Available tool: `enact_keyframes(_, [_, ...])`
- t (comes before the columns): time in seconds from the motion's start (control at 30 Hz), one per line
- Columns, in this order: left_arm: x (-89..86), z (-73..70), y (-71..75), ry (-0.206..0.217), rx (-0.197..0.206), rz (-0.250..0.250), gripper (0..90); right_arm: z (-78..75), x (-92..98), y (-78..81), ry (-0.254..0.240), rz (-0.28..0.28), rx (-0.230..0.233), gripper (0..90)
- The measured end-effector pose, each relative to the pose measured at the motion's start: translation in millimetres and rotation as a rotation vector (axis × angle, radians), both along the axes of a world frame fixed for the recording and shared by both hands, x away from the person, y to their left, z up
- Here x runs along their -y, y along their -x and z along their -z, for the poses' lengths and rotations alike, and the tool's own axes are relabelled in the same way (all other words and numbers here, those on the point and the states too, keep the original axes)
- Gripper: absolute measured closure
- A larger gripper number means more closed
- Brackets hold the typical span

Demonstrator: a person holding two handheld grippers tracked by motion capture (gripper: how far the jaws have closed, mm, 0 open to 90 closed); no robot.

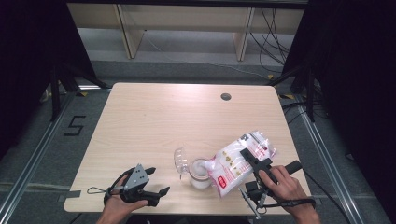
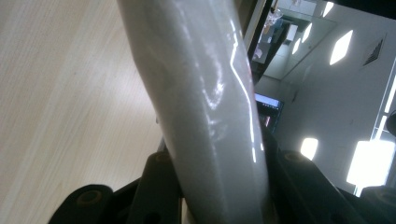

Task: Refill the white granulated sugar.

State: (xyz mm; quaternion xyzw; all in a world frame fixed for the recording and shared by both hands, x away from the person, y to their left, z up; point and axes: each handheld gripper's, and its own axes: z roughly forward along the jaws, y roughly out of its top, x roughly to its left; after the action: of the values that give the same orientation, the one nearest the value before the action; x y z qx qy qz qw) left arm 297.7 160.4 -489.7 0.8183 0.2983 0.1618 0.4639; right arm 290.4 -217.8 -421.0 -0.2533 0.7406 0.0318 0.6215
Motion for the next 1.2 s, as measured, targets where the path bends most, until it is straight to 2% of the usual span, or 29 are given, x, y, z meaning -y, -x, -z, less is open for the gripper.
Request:
enact_keyframes(0.03, [0.0, 0.0, 0.0, 0.000, 0.000, 0.000, 16.3, 1.0, 0.8, 0.8, -0.014, 0.013, 0.002, 71.9])
enact_keyframes(0.07, [0.0, 0.0, 0.0, 0.001, 0.001, 0.000, 16.3, -0.1, 0.7, 0.2, 0.003, 0.006, 0.010, 71.9])
enact_keyframes(0.1, [-0.1, -0.1, -0.1, 0.001, 0.001, -0.001, 16.3, -1.1, 0.1, 0.0, 0.015, 0.007, -0.001, 71.9])
enact_keyframes(0.2, [0.0, -0.1, 0.0, 0.001, 0.001, 0.000, 16.3, -1.8, 0.5, -0.1, 0.011, 0.005, -0.001, 71.9])
enact_keyframes(0.3, [-0.2, -0.2, 0.0, -0.002, 0.002, -0.001, 16.3, 0.0, 1.1, 1.1, -0.028, 0.022, -0.014, 71.9])
enact_keyframes(0.33, [-0.3, -0.4, -0.1, -0.002, 0.003, -0.002, 16.3, 0.1, 1.2, 1.2, -0.033, 0.023, -0.013, 71.9])
enact_keyframes(0.37, [0.0, -0.3, 0.1, 0.004, 0.006, -0.004, 16.3, -2.2, -0.1, 0.3, -0.014, 0.005, -0.003, 71.9])
enact_keyframes(0.4, [0.9, 0.0, 1.7, 0.016, -0.014, -0.024, 16.3, -2.1, 0.0, -0.1, -0.020, -0.003, -0.002, 71.9])
enact_keyframes(0.5, [-0.4, -0.7, 0.1, -0.003, 0.004, -0.002, 16.3, -0.7, 0.7, -1.2, -0.036, -0.012, -0.005, 71.9])
enact_keyframes(0.53, [-0.3, -0.6, 0.2, -0.002, 0.003, -0.004, 16.3, 2.0, 1.9, -0.8, -0.063, 0.012, -0.028, 71.9])
enact_keyframes(0.63, [-0.1, -0.5, 0.2, 0.000, 0.006, -0.006, 16.3, 0.6, 2.5, 0.7, -0.057, 0.040, -0.038, 71.9])
enact_keyframes(0.7, [-0.3, -0.6, 0.2, -0.003, 0.002, -0.004, 16.3, -0.4, 2.2, -1.0, -0.035, 0.016, -0.030, 71.8])
enact_keyframes(0.73, [-0.5, -0.4, -0.2, -0.004, 0.003, -0.001, 16.3, -0.7, 2.0, -0.6, -0.034, 0.026, -0.034, 71.8])
enact_keyframes(0.77, [-0.3, -0.3, -0.1, -0.004, 0.003, -0.001, 16.3, -0.6, 2.5, -2.2, -0.054, -0.006, -0.020, 71.9])
enact_keyframes(0.8, [-0.3, -0.3, -0.1, -0.004, 0.003, -0.001, 16.3, -0.2, 3.5, -2.0, -0.070, 0.011, -0.045, 71.9])
enact_keyframes(0.83, [-0.3, -0.3, -0.1, -0.003, 0.003, -0.001, 16.3, -1.1, 3.8, -1.3, -0.066, 0.024, -0.049, 71.9])
enact_keyframes(0.93, [-0.3, -0.5, 0.1, -0.001, 0.002, -0.003, 16.3, -1.8, 4.1, -2.9, -0.070, 0.007, -0.047, 71.9])
enact_keyframes(0.97, [-0.4, -0.6, 0.1, -0.003, 0.003, -0.003, 16.3, 0.0, 5.4, -2.8, -0.099, 0.022, -0.066, 71.9])
enact_keyframes(1.0, [-0.1, -0.3, 0.1, 0.001, 0.006, -0.004, 16.3, -0.5, 5.8, -3.2, -0.098, 0.015, -0.069, 71.9])
enact_keyframes(1.03, [1.0, 0.4, 1.5, 0.019, -0.012, -0.020, 16.3, -0.2, 6.3, -3.3, -0.106, 0.020, -0.073, 71.9])
enact_keyframes(1.13, [-0.4, -0.5, -0.2, -0.004, 0.004, 0.000, 16.3, -1.4, 6.3, -4.2, -0.099, 0.001, -0.066, 71.9])
enact_keyframes(1.17, [0.2, -0.3, 0.8, 0.005, -0.002, -0.012, 16.3, 0.4, 7.3, -4.2, -0.124, 0.012, -0.085, 71.9])
enact_keyframes(1.2, [0.9, 0.1, 1.9, 0.017, -0.015, -0.025, 16.3, -0.6, 7.6, -4.1, -0.122, 0.012, -0.084, 72.0])
